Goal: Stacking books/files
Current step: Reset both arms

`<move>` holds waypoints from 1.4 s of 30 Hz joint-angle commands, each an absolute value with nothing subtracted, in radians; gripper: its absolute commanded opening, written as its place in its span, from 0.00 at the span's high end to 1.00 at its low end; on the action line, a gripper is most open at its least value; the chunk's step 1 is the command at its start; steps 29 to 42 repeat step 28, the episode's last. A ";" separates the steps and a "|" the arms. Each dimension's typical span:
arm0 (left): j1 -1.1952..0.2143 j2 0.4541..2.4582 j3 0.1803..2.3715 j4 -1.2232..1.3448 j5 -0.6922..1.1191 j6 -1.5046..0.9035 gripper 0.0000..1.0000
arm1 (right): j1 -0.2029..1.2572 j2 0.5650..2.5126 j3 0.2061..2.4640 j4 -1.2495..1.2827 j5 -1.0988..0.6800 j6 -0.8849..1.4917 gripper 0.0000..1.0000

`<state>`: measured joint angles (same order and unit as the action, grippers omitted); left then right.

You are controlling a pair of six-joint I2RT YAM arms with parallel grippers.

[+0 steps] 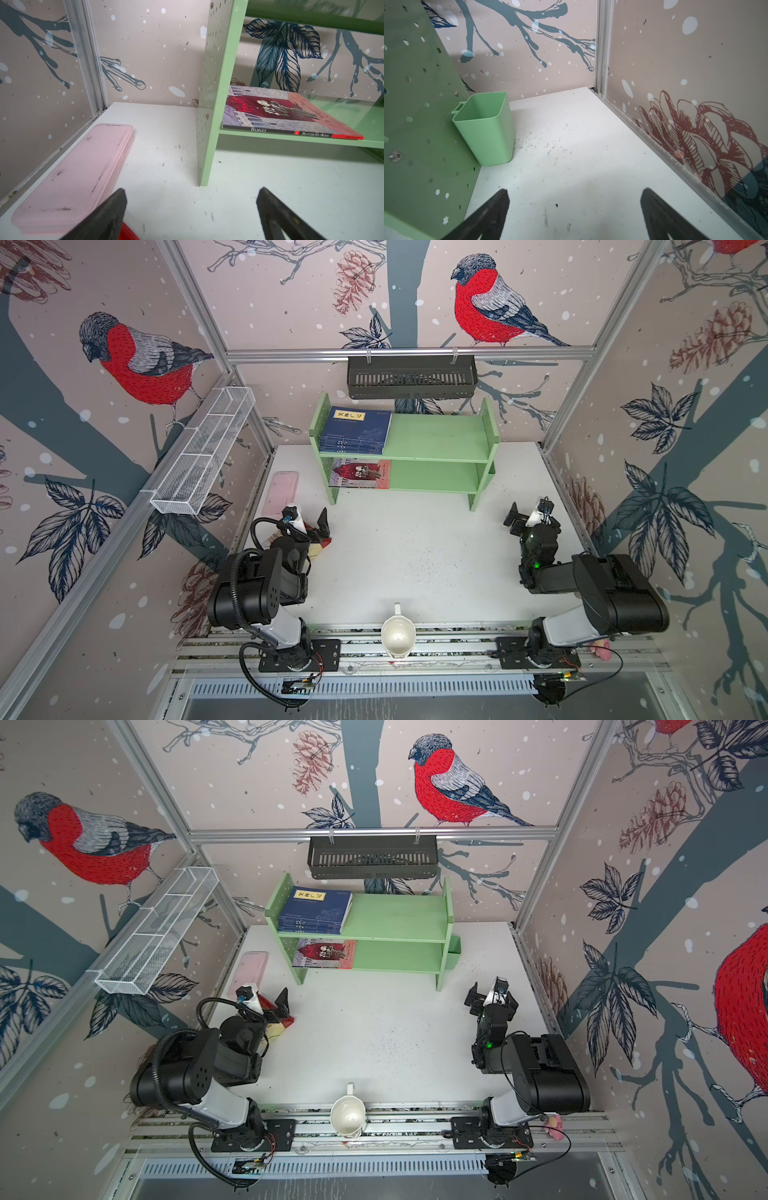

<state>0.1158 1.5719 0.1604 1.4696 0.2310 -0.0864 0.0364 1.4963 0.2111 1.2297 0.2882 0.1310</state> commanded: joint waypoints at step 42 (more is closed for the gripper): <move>0.091 1.561 0.200 1.377 0.214 -0.025 0.02 | 0.043 1.498 0.218 1.229 0.310 0.115 0.00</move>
